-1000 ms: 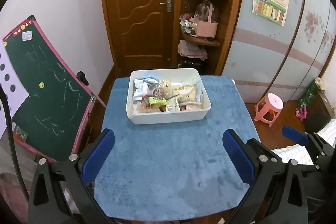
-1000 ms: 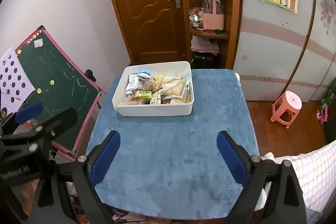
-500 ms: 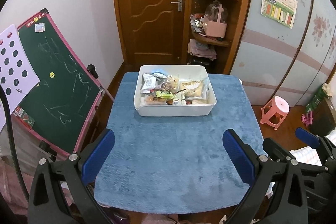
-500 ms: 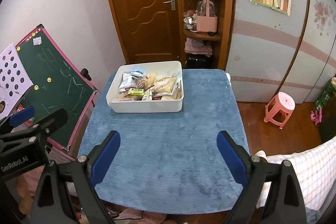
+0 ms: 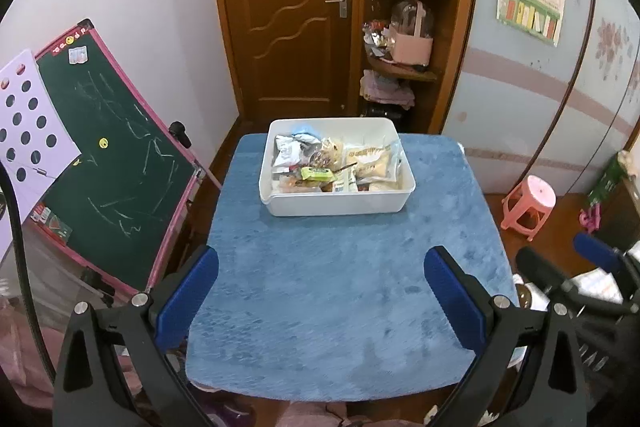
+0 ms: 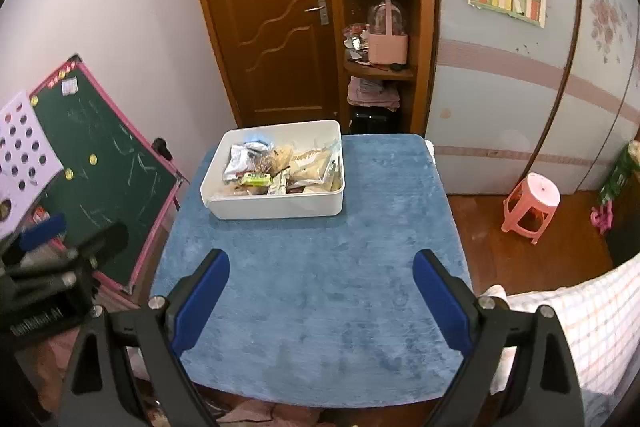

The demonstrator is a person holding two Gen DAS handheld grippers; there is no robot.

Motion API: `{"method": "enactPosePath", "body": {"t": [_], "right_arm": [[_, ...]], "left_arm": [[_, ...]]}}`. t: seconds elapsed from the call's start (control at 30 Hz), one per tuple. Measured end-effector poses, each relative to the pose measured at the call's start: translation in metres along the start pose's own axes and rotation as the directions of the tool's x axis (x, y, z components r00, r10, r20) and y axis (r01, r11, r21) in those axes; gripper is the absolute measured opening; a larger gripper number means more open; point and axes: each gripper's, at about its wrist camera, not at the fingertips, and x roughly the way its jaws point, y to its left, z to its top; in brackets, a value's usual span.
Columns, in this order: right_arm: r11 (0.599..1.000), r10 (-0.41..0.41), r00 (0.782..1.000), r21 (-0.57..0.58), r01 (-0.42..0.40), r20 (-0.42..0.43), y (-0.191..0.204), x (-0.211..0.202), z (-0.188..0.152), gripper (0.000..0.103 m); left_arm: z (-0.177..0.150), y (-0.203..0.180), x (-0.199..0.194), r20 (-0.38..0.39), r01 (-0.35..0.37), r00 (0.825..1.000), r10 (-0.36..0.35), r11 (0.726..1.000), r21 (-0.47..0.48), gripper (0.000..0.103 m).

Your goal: Organize snacks

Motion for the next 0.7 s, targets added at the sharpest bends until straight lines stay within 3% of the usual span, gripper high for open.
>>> {"method": "enactPosePath", "body": {"t": [0.7], "right_arm": [[1.000,0.011,1.000,-0.011,-0.011,-0.018,0.006,0.005,0.003,0.094]], "left_arm": [[-0.007,0.003,0.004,-0.027,-0.005,1.000,0.005,1.000,0.003,0.102]]}}
